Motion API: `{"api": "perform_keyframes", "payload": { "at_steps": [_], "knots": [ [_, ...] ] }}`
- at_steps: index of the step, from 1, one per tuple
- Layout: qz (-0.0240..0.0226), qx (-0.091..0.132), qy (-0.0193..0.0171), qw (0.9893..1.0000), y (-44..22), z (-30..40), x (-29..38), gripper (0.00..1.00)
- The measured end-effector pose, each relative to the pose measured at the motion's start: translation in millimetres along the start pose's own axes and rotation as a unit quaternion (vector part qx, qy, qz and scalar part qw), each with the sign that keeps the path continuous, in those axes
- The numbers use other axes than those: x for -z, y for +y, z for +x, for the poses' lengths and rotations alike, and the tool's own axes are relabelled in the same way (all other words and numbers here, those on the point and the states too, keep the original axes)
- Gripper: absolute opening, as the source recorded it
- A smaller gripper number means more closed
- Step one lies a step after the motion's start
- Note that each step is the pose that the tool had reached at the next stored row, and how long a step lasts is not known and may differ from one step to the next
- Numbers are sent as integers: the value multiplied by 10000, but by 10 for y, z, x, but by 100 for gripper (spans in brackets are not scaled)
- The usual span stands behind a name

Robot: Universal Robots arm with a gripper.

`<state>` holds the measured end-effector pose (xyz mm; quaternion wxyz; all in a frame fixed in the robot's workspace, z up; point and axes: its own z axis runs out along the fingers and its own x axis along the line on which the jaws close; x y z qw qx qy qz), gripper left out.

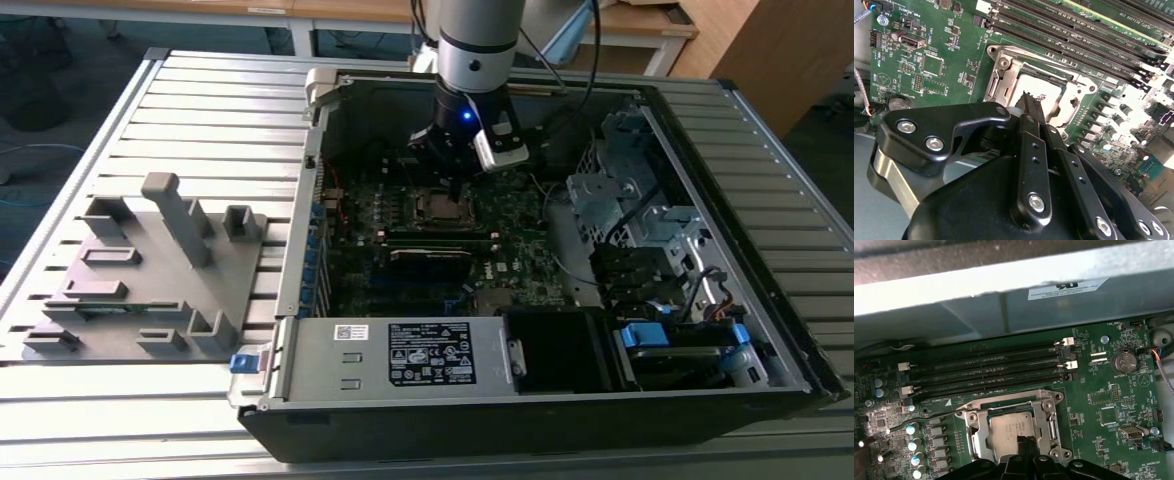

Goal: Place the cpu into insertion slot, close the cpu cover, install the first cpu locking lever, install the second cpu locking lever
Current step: 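Close the cpu cover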

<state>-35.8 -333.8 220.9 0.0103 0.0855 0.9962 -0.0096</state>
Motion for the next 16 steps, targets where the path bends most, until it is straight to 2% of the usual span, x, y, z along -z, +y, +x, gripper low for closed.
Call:
{"api": "perform_keyframes", "payload": {
  "at_steps": [16],
  "knots": [
    [-1, 0, 0, 10000, -6, 34, -1, 10]
  ]
}}
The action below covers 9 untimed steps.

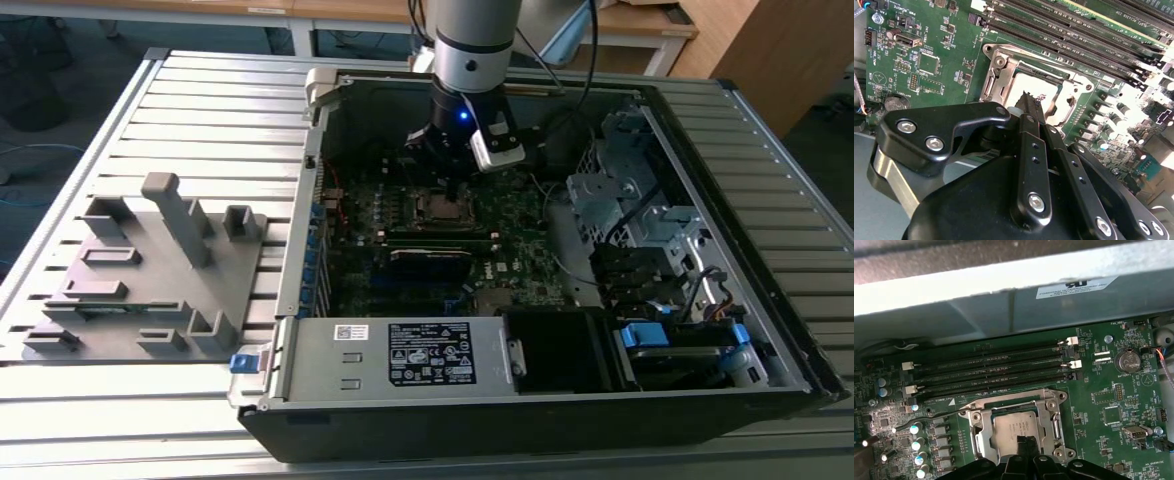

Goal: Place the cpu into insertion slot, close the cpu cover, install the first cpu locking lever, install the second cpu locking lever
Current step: 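Close the cpu cover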

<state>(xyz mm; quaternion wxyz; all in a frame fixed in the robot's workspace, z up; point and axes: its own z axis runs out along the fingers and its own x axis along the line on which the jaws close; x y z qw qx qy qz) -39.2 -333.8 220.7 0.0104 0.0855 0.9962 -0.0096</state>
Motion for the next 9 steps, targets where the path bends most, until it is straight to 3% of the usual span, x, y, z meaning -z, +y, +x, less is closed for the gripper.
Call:
{"api": "perform_keyframes", "payload": {
  "at_steps": [7, 9],
  "knots": [
    [0, 0, 1, 10000, 0, 0, 2, 10],
    [7, 1, 28, 10000, -1, 0, 3, 10]
  ]
}}
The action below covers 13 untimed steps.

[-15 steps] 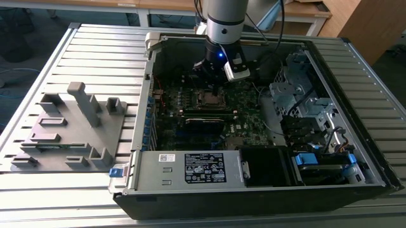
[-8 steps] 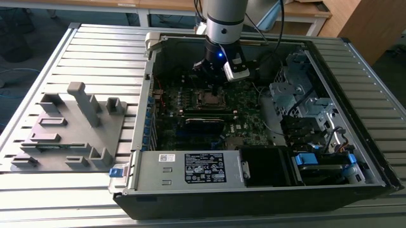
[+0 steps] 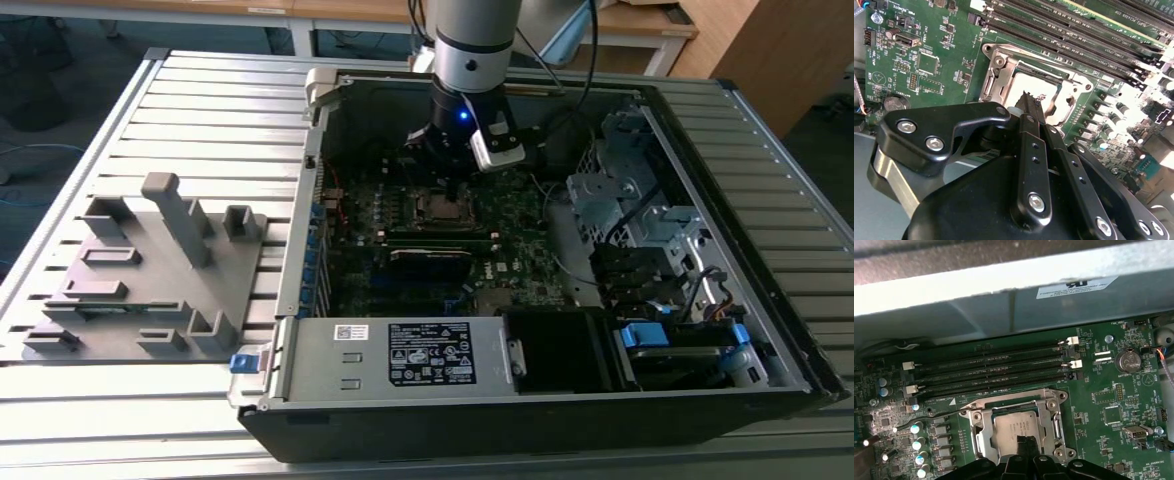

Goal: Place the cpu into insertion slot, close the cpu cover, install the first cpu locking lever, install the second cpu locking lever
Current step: 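Close the cpu cover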

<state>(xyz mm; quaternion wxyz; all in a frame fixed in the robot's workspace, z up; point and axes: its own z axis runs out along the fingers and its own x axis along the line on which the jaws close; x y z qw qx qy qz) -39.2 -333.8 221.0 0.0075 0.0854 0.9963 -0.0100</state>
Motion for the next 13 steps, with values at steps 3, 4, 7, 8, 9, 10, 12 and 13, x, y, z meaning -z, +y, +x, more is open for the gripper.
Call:
{"api": "perform_keyframes", "payload": {
  "at_steps": [3, 4, 7, 8, 9, 10, 12, 13],
  "knots": [
    [0, -1, 10, 10000, 0, 0, -1, 10],
    [0, -1, 10, 10000, 0, 0, -1, 10],
    [2, 1, 21, 10000, 1, -1, -2, 10],
    [4, 1, 31, 10000, 1, -1, -2, 10],
    [5, 1, 33, 10000, 0, 0, -1, 10],
    [5, 0, 35, 10000, 0, 0, -1, 10],
    [11, 1, 71, 10000, 0, 0, -1, 10],
    [11, 1, 71, 10000, 0, 0, -1, 10]
  ]
}}
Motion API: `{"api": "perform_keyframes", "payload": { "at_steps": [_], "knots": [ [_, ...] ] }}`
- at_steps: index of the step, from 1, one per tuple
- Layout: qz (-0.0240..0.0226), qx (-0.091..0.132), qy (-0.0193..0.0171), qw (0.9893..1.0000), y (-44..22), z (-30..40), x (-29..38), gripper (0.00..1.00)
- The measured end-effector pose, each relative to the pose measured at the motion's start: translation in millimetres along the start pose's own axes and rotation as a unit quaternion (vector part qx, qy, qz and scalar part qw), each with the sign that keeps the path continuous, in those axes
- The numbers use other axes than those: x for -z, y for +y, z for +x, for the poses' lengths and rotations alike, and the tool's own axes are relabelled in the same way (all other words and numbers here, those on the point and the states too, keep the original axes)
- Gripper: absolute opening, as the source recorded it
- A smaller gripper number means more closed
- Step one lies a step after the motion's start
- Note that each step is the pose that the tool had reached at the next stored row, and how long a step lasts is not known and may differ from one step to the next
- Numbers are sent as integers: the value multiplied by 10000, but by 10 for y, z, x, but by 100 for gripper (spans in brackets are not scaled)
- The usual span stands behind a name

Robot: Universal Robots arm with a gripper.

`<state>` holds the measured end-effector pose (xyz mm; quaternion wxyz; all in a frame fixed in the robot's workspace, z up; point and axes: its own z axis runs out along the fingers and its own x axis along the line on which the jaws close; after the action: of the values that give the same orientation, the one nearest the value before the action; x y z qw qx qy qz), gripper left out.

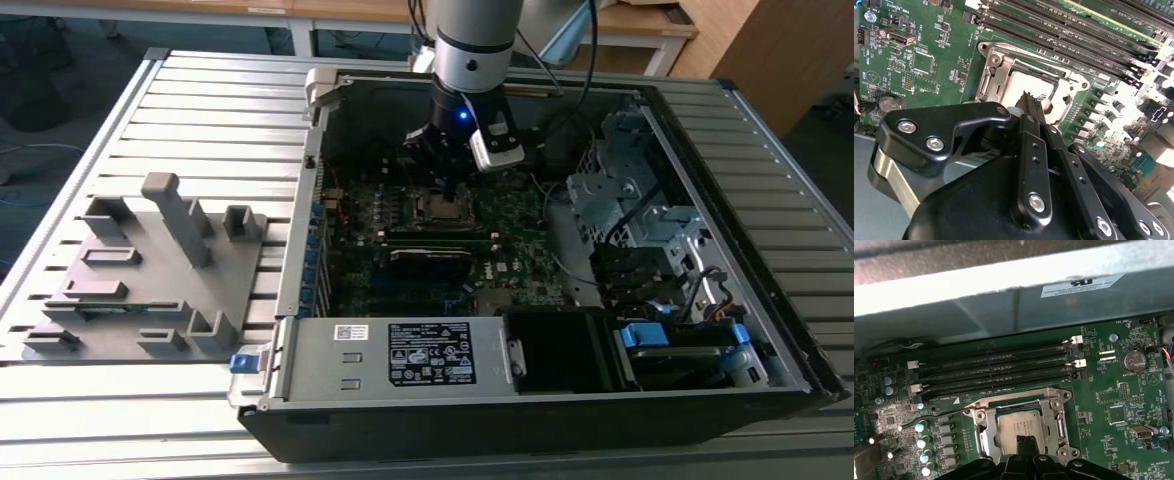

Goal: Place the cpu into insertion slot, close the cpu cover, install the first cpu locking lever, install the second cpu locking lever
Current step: 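Close the cpu cover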

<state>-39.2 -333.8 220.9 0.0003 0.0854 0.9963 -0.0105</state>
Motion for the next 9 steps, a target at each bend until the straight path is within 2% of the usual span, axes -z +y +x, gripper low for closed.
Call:
{"api": "perform_keyframes", "payload": {
  "at_steps": [2, 4, 9],
  "knots": [
    [1, 0, 4, 10000, 0, 0, 0, 10],
    [3, 2, 24, 10000, 0, -1, -1, 10],
    [6, 1, 31, 10000, 0, 0, -1, 10]
  ]
}}
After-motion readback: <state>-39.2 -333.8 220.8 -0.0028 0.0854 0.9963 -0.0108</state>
